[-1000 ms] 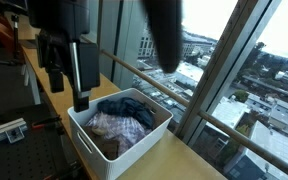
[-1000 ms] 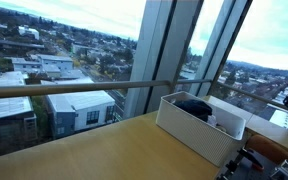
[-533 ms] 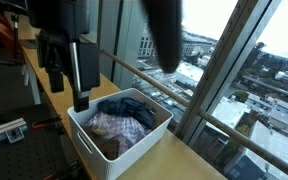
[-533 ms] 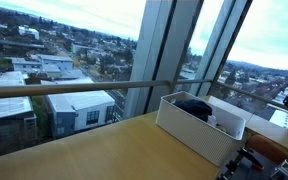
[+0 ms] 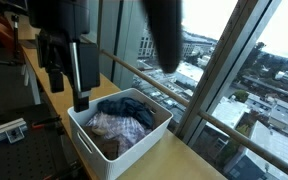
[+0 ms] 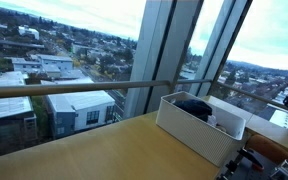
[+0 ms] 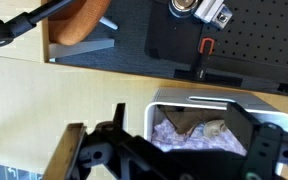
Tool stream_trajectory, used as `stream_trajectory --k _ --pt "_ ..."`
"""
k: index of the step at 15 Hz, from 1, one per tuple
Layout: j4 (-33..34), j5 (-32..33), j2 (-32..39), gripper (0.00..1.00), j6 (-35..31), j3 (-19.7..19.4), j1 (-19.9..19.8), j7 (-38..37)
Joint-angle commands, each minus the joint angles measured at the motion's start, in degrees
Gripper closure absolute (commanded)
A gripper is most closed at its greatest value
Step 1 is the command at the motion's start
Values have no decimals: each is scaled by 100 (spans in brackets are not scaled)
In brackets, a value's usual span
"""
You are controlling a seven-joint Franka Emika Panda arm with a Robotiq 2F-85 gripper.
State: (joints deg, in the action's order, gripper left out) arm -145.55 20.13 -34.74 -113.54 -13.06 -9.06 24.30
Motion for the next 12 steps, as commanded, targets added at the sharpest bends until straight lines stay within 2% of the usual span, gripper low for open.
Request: stream_trajectory --k 1,5,9,12 --pt "10 10 -3 0 18 -20 28 -11" --pt "62 -169 205 0 -598 225 425 -138" --pt "6 -239 549 0 -1948 446 805 -278" --pt "215 -470 1271 0 -2975 479 945 -464"
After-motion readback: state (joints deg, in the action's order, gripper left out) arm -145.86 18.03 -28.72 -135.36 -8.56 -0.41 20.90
